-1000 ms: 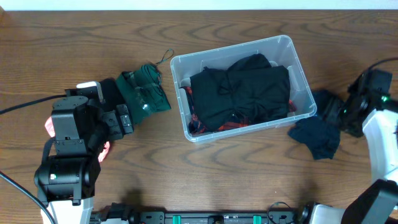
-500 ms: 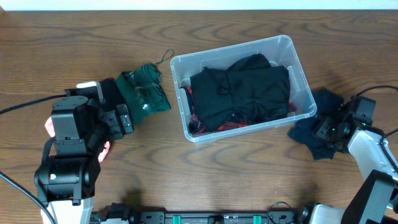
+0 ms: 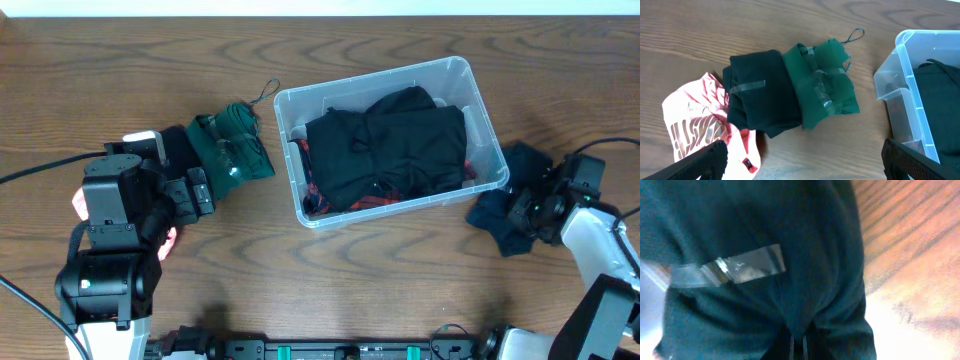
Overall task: Pack container
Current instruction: 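Grasp the remaining dark navy garment with the right gripper, then lower the navy garment into the bin and press it down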
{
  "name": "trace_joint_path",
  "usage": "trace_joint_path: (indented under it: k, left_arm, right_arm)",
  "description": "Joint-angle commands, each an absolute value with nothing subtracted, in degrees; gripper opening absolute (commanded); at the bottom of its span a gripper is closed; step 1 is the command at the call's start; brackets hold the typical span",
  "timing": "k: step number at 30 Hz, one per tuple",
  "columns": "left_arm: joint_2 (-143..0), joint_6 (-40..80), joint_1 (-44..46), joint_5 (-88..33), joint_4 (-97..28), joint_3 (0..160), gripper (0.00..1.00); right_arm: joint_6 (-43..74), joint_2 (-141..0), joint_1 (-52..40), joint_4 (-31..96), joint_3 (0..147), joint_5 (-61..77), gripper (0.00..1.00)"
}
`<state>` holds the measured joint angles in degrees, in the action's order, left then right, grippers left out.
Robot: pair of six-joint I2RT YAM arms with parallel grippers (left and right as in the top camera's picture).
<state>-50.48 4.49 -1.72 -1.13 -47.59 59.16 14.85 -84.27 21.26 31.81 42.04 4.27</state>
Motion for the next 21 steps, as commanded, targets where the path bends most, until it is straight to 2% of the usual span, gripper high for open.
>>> trace_joint_path:
  k: [1,12,16,21]
  left_arm:
    - [-50.5,5.0,-1.5,-1.1,-47.5,60.2,0.98]
    - [-50.5,5.0,-1.5,-1.1,-47.5,60.2,0.98]
    - [-50.5,5.0,-1.5,-1.1,-47.5,60.2,0.98]
    - [-50.5,5.0,-1.5,-1.1,-47.5,60.2,0.98]
  right_arm:
    - [14.5,-80.4,21.7,36.0,48.7,7.4,0.01]
    - [6.8,-70.7,17.4,50.5,74.1,7.3,0.01]
    - [4.0,-70.7,9.8,51.8,79.1,8.0,0.01]
    - [3.9,-71.1,-4.3,48.4,79.9,6.6,0.01]
